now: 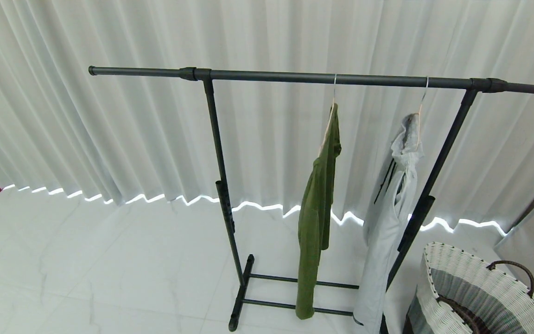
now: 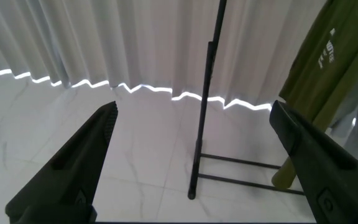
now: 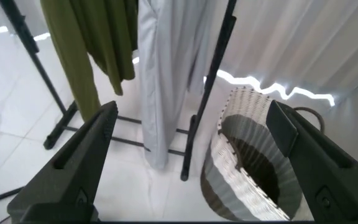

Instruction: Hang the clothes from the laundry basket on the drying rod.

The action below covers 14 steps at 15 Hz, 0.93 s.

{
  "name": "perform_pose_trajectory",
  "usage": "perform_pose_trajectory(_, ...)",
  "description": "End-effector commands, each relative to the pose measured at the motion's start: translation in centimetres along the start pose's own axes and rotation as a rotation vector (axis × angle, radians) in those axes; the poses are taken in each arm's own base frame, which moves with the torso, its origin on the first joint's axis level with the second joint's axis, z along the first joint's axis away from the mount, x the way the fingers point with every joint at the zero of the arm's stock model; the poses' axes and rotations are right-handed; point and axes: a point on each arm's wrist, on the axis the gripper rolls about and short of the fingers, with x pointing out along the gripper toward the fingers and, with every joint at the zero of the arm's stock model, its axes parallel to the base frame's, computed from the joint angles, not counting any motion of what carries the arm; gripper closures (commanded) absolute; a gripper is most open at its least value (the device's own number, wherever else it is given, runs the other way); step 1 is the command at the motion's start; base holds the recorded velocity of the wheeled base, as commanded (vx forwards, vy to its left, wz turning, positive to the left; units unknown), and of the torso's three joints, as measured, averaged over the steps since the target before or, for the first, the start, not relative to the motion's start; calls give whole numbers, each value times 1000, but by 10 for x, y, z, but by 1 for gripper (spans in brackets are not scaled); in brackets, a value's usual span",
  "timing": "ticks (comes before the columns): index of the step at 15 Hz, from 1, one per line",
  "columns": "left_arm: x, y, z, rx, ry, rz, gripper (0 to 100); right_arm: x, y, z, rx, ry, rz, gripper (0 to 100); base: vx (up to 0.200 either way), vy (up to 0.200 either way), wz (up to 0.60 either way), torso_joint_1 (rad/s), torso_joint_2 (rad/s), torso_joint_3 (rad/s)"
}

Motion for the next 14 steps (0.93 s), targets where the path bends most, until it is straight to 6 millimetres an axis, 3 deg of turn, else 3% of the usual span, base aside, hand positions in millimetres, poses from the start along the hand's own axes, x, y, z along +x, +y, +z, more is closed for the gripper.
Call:
perform_pose_trajectory(1,0,0,0,-3,1,0,0,0,0,0,-4,6,-18,0,0,0,0,0,0,0)
perform_pose_trajectory(4,0,0,0,-3,1,1,0,1,4,1,26,20,-274,0,0,0,0,0,0,0)
perform_pose_trajectory(14,0,0,0,-3,1,0,0,-4,2,-2,31,-47,-83,0,0,0,0,0,0,0)
